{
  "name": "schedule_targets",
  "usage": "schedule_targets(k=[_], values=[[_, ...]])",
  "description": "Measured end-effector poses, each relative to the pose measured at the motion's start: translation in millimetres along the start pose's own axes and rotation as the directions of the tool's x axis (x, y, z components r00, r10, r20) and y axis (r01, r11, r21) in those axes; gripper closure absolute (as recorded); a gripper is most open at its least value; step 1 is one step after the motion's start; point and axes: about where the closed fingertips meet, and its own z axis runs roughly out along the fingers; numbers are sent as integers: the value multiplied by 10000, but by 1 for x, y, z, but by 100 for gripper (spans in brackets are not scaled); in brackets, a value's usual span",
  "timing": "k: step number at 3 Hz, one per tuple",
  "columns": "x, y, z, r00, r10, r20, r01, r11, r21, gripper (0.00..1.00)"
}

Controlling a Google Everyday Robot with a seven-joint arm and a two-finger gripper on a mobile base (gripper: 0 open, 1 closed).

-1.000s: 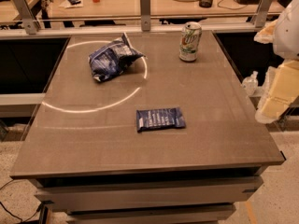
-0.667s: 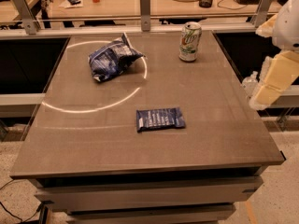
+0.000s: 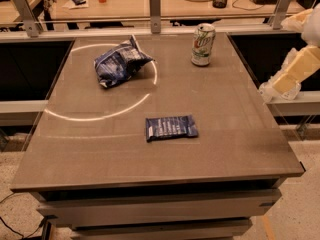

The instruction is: Knock 7up can over

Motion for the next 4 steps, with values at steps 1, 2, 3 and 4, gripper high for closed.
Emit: schedule_targets(k=[1, 2, 3, 4], values=[[19, -21, 20, 9739, 733, 2149, -677, 9971, -332, 0], [27, -32, 40, 8924, 1552, 4237, -1237, 9872, -1010, 0], [28, -41, 51, 8278, 1857, 5295, -1461, 9824, -1163, 0], [30, -47, 63, 7968, 1891, 5739, -1621, 9818, -984, 0]])
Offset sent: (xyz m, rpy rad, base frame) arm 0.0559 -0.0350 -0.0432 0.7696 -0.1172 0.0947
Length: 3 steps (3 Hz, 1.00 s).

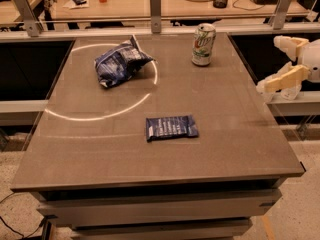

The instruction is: Knock 7up can over

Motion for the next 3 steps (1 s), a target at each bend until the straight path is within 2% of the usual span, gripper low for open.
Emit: schedule_targets(k=[1, 3], values=[[10, -5, 13, 9993, 157, 337, -165, 9996, 238, 0], [12, -11, 21, 9987, 242, 444, -259, 9989, 394, 0]])
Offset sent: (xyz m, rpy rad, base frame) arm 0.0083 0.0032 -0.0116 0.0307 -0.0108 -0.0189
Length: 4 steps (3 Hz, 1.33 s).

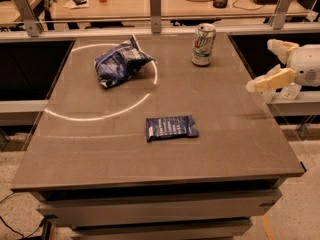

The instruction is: Knock 7up can over

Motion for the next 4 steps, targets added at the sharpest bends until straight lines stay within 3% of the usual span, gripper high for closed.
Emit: schedule_targets(k=[1, 3, 4], values=[[-1, -14, 10, 9992, 175, 365, -194, 9985, 511, 0], [-5, -52, 46, 9903, 881, 1071, -1050, 9808, 1642, 0], [1, -67, 72, 9853, 1275, 1135, -1461, 9737, 1747, 0]])
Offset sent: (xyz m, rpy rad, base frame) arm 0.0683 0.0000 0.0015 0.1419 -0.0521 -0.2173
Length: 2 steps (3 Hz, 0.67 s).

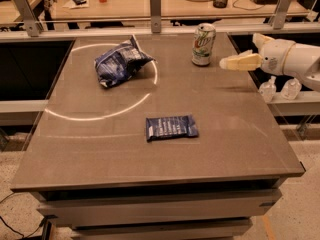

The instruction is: Knock 7up can over

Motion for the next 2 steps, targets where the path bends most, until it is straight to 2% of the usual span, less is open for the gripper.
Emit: schedule_targets(k=[1, 2], values=[[6, -6, 30, 9997, 249, 10, -248, 9996, -102, 0], [11, -8, 56, 9997, 258, 21, -257, 9991, -337, 0]])
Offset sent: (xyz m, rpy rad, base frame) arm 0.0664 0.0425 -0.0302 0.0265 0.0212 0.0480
